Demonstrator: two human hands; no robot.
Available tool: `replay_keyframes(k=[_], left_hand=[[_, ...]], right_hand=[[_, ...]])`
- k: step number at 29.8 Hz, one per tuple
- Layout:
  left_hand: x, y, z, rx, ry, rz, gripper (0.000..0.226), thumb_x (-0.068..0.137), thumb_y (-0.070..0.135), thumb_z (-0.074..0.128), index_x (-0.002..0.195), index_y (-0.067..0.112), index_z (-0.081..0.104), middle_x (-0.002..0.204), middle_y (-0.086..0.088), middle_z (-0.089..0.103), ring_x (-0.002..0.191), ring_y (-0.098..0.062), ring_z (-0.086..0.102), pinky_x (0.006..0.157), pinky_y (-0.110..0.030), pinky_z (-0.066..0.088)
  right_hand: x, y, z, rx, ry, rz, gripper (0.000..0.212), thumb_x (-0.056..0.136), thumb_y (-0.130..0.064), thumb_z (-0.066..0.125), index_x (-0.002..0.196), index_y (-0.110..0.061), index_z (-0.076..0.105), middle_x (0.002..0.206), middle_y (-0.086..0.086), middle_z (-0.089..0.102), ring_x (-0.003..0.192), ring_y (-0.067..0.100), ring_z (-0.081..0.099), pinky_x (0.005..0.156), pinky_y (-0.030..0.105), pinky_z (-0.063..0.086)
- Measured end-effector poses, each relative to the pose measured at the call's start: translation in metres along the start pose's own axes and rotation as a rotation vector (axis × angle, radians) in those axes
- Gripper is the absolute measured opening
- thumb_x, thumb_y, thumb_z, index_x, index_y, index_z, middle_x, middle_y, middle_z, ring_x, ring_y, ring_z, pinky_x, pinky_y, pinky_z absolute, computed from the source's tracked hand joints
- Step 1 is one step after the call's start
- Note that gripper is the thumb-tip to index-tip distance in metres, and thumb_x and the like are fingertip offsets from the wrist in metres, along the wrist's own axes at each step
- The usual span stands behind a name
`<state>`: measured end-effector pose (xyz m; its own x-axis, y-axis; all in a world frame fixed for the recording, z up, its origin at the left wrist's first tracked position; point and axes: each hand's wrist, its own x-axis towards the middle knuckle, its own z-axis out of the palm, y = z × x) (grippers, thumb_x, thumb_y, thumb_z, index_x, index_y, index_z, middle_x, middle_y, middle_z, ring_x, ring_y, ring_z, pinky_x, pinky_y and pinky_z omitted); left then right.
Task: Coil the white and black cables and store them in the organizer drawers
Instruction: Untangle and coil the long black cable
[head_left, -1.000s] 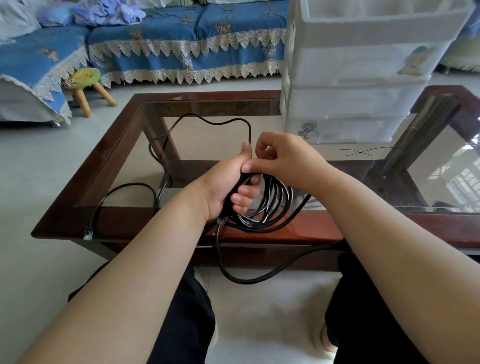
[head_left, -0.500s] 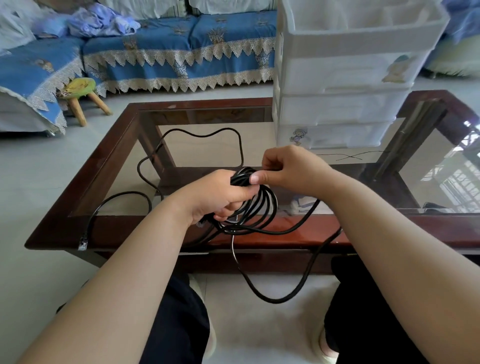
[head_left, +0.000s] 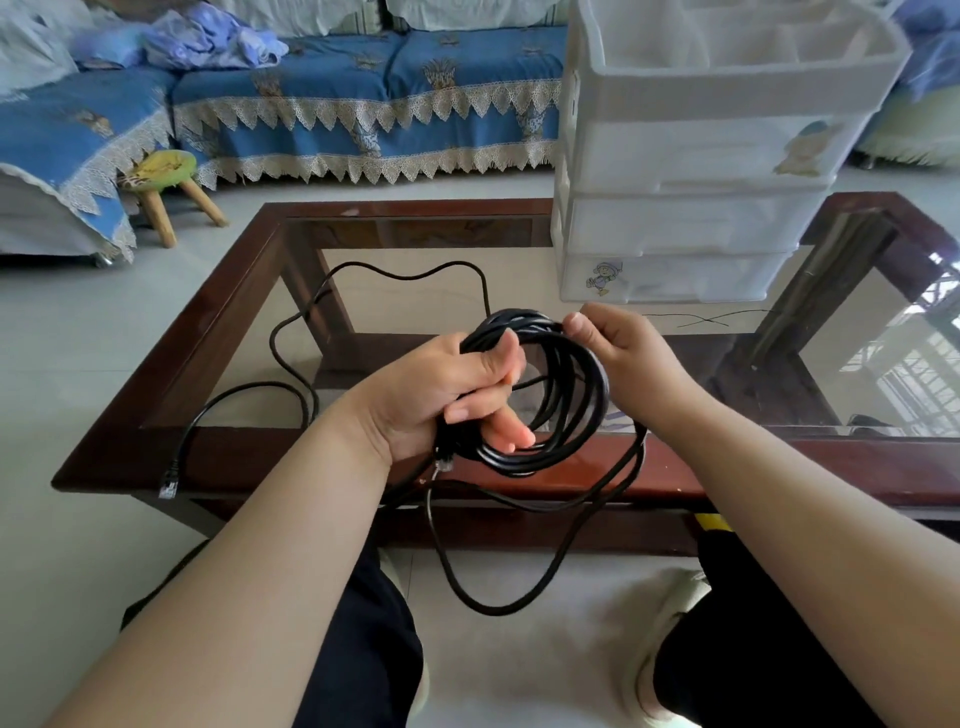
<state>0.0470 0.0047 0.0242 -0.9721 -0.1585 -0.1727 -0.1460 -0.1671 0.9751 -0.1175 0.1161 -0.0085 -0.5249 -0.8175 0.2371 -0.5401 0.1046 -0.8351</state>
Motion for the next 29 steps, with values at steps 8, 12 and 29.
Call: replay_keyframes(k=[8, 12, 29], left_hand=[[0.01, 0.005, -0.009, -0.51, 0.143, 0.158, 0.034, 0.097, 0.039, 0.039, 0.075, 0.014, 0.048, 0.033, 0.011, 0.031, 0.025, -0.001, 0.026, 0.032, -0.016, 0.026], [0.009, 0.009, -0.024, -0.779, 0.409, 0.305, 0.036, 0.1, 0.036, 0.04, 0.072, 0.015, 0.048, 0.035, 0.009, 0.031, 0.028, -0.004, 0.025, 0.034, -0.016, 0.025], [-0.003, 0.014, -0.071, -1.073, 1.042, 0.503, 0.056, 0.101, 0.018, 0.036, 0.045, 0.019, 0.028, 0.041, 0.008, 0.025, 0.033, -0.009, 0.023, 0.039, -0.018, 0.029]], right_hand=[[0.001, 0.008, 0.009, 0.413, -0.179, 0.295, 0.042, 0.1, -0.047, 0.029, 0.074, -0.015, 0.038, 0.052, -0.005, 0.032, 0.043, 0.015, 0.031, 0.043, 0.026, 0.03], [-0.001, 0.012, 0.006, 0.404, -0.324, 0.382, 0.04, 0.097, -0.046, 0.041, 0.072, -0.015, 0.047, 0.06, 0.001, 0.044, 0.053, 0.018, 0.041, 0.052, 0.03, 0.041], [-0.026, 0.005, 0.001, -0.203, -0.36, 0.199, 0.011, 0.096, -0.029, 0.048, 0.106, -0.028, 0.051, 0.071, -0.004, 0.058, 0.053, 0.011, 0.051, 0.05, 0.026, 0.047]])
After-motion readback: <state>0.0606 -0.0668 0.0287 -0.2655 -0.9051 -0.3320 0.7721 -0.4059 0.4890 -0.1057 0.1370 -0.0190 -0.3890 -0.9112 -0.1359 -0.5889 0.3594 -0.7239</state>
